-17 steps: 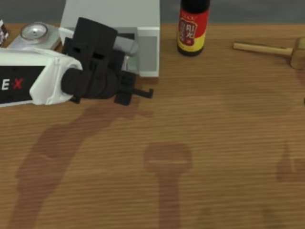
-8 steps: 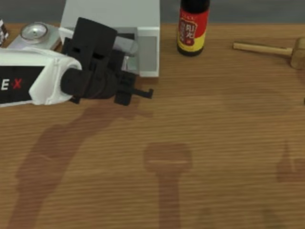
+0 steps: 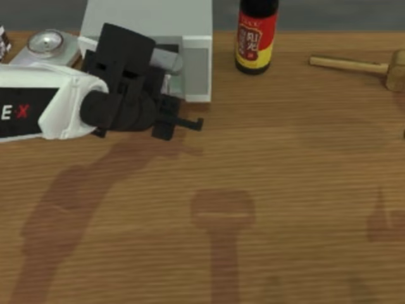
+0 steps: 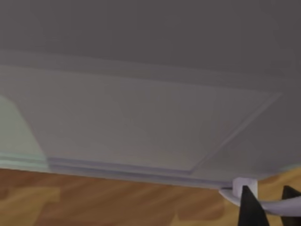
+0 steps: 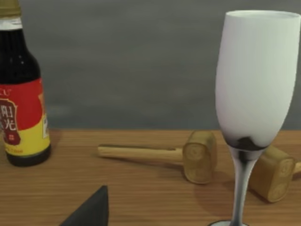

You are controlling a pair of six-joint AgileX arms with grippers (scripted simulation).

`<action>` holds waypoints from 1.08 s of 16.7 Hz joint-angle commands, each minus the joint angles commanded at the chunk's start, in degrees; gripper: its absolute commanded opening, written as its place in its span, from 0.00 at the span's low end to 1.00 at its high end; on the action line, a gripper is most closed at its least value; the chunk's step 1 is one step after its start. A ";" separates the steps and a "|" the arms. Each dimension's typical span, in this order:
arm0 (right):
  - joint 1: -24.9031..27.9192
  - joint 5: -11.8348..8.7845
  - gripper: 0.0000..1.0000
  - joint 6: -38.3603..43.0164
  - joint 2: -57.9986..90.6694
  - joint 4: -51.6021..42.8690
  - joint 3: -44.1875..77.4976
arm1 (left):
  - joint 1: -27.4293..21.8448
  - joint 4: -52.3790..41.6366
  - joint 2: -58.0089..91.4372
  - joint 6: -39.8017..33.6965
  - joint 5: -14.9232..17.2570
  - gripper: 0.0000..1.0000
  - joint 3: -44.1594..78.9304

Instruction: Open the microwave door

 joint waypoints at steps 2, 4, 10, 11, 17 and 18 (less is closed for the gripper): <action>0.00 0.00 1.00 0.00 0.00 0.00 0.00 | 0.00 0.00 0.00 0.00 0.00 0.00 0.00; 0.00 0.00 1.00 0.00 0.00 0.00 0.00 | -0.46 -0.04 0.09 -0.33 0.47 0.00 0.16; 0.00 0.00 1.00 0.00 0.00 0.00 0.00 | 0.95 0.38 -1.32 2.62 2.40 0.00 -1.57; 0.00 0.00 1.00 0.00 0.00 0.00 0.00 | 1.20 0.41 -1.51 3.15 2.75 0.00 -1.92; 0.00 0.00 1.00 0.00 0.00 0.00 0.00 | 1.26 0.42 -1.56 3.28 2.83 0.00 -1.99; 0.00 0.00 1.00 0.00 0.00 0.00 0.00 | 1.26 0.42 -1.56 3.28 2.83 0.00 -1.99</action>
